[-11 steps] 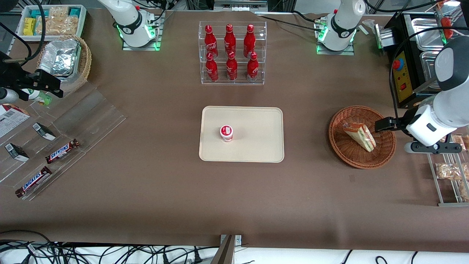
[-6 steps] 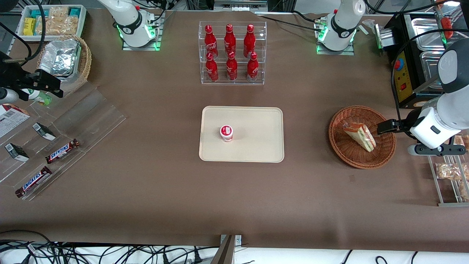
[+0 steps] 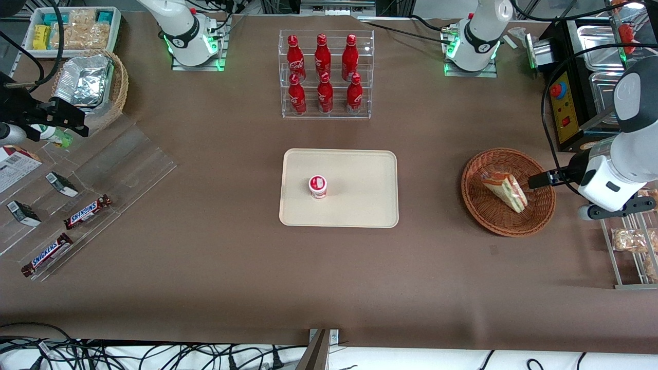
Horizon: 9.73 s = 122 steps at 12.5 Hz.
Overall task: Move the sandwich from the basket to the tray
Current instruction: 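Move the left gripper over the wrapped sandwich in the wicker basket, then lower the open left gripper around the sandwich and close it, then lift the sandwich and carry it over the cream tray, then lower the sandwich onto the tray beside the red-and-white cup, then open the left gripper to release the sandwich on the tray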
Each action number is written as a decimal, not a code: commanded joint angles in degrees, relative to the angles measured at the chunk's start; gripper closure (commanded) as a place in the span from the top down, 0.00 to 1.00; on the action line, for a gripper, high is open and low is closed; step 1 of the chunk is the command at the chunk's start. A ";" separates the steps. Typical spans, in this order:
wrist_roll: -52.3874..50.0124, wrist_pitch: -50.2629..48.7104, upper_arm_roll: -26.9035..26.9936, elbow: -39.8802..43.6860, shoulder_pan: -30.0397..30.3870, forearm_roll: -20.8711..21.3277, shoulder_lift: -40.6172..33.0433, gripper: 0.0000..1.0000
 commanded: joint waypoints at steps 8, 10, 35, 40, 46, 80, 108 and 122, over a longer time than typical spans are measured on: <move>-15.76 31.90 -0.27 -38.88 0.80 -0.03 -15.64 1.00; -16.63 32.89 -0.70 -40.93 0.71 1.63 -15.65 1.00; -44.41 46.34 -3.52 -45.15 0.36 23.44 -5.98 1.00; -45.63 48.10 -3.43 -44.80 0.53 23.52 -4.92 1.00; -46.52 47.92 -3.43 -42.88 0.45 24.83 -4.14 1.00; -20.78 17.51 -20.81 -14.66 -0.26 1.03 -4.40 0.34; -46.43 48.36 -27.07 -23.71 -13.44 31.52 13.00 0.34; -52.23 46.19 -28.21 -22.74 -14.14 32.85 11.00 1.00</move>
